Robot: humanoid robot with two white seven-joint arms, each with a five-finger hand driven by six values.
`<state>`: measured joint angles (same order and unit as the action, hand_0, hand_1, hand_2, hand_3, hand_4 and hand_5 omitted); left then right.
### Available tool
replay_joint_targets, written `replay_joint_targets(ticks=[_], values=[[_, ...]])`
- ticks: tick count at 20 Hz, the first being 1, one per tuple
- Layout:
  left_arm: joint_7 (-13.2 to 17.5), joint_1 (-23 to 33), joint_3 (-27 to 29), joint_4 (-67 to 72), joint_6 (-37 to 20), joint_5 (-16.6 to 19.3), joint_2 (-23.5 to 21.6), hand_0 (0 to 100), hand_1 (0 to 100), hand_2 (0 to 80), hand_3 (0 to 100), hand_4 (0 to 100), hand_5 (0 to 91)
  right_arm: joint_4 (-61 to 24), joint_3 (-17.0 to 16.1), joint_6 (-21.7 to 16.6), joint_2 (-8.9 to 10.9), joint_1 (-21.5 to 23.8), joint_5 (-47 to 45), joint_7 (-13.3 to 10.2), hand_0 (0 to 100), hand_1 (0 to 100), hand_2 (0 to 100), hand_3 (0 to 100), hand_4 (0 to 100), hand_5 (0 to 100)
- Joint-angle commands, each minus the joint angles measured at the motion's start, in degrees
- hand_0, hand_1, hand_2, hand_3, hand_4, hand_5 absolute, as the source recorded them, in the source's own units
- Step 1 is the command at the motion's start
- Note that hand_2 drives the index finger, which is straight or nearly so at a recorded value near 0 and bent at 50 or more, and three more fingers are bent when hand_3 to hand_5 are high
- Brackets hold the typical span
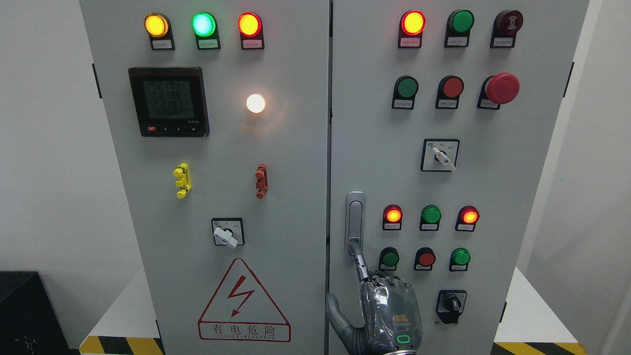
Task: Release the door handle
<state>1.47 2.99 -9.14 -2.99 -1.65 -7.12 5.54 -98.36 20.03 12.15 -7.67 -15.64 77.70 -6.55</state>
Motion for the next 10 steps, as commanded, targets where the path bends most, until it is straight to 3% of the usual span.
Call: replay_joint_targets(ticks=[1, 10], values=[[0.02, 0.0, 0.0, 0.0, -0.02, 0.0, 0.0, 0, 0, 4.5, 11, 0, 0.0, 0.62, -0.16, 0.07, -0.07, 0.43, 0.0, 0.05, 40, 22, 0, 79, 73, 71], [0.02, 0.0, 0.0, 0.0, -0.02, 0.0, 0.0, 0, 0, 4.5, 11, 0, 0.0, 0.89, -0.51, 0.07, 0.02, 0.78, 0.0, 0.14, 40, 22, 0, 80, 73, 71]])
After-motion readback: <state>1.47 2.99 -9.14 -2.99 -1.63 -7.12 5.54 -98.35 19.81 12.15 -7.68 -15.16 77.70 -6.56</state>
